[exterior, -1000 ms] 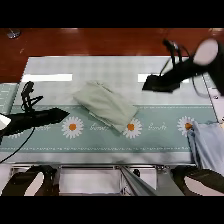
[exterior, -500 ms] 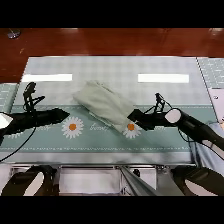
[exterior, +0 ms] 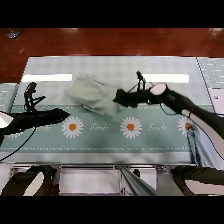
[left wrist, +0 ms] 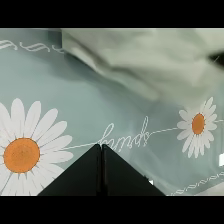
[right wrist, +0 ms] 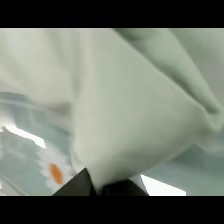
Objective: Fold the shirts.
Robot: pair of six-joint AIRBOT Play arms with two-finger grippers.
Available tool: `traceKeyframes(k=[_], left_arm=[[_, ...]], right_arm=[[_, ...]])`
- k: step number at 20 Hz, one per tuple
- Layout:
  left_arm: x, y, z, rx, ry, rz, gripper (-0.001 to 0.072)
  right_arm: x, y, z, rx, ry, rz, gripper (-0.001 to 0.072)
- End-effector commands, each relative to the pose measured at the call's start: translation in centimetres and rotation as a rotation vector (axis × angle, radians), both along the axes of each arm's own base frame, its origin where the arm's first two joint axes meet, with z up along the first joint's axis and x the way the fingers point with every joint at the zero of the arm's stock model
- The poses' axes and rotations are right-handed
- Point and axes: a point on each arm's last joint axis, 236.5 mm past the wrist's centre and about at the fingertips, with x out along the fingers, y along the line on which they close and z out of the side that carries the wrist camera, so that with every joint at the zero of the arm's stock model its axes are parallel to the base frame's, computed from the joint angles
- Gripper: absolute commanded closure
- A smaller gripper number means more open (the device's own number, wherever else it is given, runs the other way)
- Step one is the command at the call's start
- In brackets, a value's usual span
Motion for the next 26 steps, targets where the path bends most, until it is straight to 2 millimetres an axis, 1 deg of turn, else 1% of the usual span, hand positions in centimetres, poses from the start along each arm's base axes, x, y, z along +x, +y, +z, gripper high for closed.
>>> traceKeyframes(k=[1,2,3,5,6,7,9,10,12,14,16,17,18,20,21,22,24,26], left_arm=[[0.0,0.0,0.0,0.000,0.001,0.000,0.0685],[0.0,0.0,0.0,0.000,0.001,0.000,0.0685],[0.0,0.0,0.0,0.000,0.001,0.000,0.0685],[0.0,0.0,0.0,0.000,0.002,-0.001,0.0685],[-0.1,0.0,0.0,-0.001,0.002,-0.001,0.0685],[-0.1,0.0,0.0,0.000,0.003,-0.002,0.0685],[-0.1,0.0,0.0,-0.001,0.004,-0.003,0.0685],[-0.1,0.0,0.0,-0.001,0.004,-0.003,0.0685],[-0.1,0.0,0.0,-0.001,0.004,-0.003,0.0684],[-0.1,0.0,0.0,-0.001,0.004,-0.003,0.0685],[-0.1,0.0,0.0,0.000,0.004,-0.003,0.0685],[-0.1,0.0,0.0,-0.001,0.004,-0.003,0.0685],[-0.1,0.0,0.0,-0.001,0.004,-0.003,0.0684],[-0.1,0.0,0.0,-0.001,0.003,-0.002,0.0685],[-0.1,0.0,0.0,0.000,0.002,-0.002,0.0685],[0.0,0.0,0.0,0.000,0.001,0.000,0.0685],[0.0,0.0,0.0,0.002,-0.001,-0.003,0.0685],[0.0,0.0,0.0,0.008,-0.009,-0.014,0.0685]], right_arm=[[4.4,0.7,10.4,0.040,-0.233,0.137,0.0682],[5.6,-0.1,13.6,0.033,-0.290,0.140,0.0682],[6.6,-1.2,16.4,0.014,-0.340,0.139,0.0682],[7.8,-4.1,20.4,-0.047,-0.399,0.127,0.0682],[8.1,-5.9,21.8,-0.083,-0.411,0.116,0.0682],[8.3,-8.1,23.0,-0.119,-0.412,0.093,0.0682],[8.5,-12.9,24.6,-0.171,-0.398,0.023,0.0682],[8.2,-15.4,24.9,-0.197,-0.384,-0.012,0.0682],[6.9,-21.4,24.6,-0.290,-0.308,-0.096,0.0682],[4.3,-27.4,23.7,-0.405,-0.201,-0.170,0.0682],[1.3,-32.4,23.0,-0.516,-0.097,-0.245,0.0684],[-0.5,-34.5,22.7,-0.560,-0.048,-0.285,0.0684],[-2.2,-36.2,22.3,-0.583,-0.002,-0.318,0.0684],[-5.8,-38.2,21.1,-0.593,0.089,-0.382,0.0684],[-7.2,-39.1,20.5,-0.600,0.116,-0.421,0.0684],[-8.8,-40.5,19.8,-0.623,0.146,-0.473,0.0684],[-13.2,-44.1,18.5,-0.693,0.238,-0.611,0.0684],[-17.8,-46.9,17.6,-0.737,0.331,-0.759,0.0684]])
